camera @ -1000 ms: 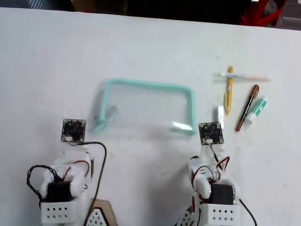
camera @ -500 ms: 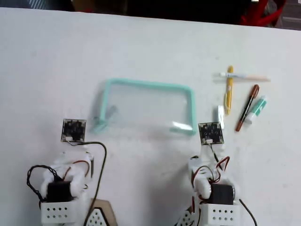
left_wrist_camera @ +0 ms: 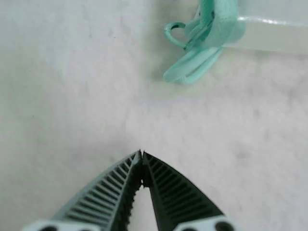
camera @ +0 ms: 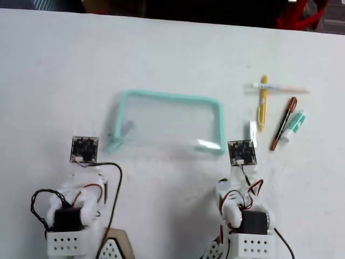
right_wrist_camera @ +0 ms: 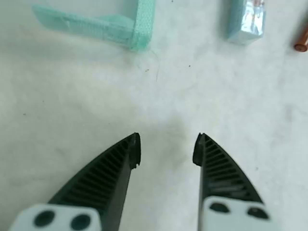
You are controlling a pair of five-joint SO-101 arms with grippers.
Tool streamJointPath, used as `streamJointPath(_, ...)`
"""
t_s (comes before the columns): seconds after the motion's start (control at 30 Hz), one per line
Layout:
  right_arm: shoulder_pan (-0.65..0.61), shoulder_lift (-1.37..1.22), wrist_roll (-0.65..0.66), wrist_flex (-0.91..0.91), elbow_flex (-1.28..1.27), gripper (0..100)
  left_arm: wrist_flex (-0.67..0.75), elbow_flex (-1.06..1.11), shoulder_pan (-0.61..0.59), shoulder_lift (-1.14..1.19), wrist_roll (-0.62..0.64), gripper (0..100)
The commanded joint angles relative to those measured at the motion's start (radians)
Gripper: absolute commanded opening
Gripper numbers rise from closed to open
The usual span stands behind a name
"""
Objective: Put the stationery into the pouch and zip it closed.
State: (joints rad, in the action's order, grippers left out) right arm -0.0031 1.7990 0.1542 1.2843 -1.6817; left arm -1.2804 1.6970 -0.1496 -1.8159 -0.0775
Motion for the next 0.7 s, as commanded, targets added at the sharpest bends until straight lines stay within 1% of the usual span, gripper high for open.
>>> streamJointPath(0.0, 0.002, 0.007, -0.008, -0.013, -0.008, 18.4, -0.006, -0.005, 0.004, -0.008, -0.003, 3)
streamJointPath(0.17, 0.002, 0.007, -0.006, -0.013, -0.008, 18.4, -0.006, -0.005, 0.005, -0.008, -0.003, 3)
streamJointPath(0.27, 0.001, 0.007, -0.008, -0.018, -0.008, 18.4, 0.040, -0.005, 0.005, -0.008, -0.002, 3)
streamJointPath(0.37, 0.001, 0.007, -0.008, -0.119, -0.008, 18.4, 0.163, -0.005, 0.005, -0.008, -0.002, 3)
streamJointPath(0.53, 0.001, 0.007, -0.008, -0.429, -0.008, 18.4, 0.428, -0.005, 0.005, -0.008, -0.002, 3)
streamJointPath(0.67, 0.001, 0.007, -0.008, -0.628, -0.008, 18.4, 0.629, -0.005, 0.007, -0.008, -0.002, 3)
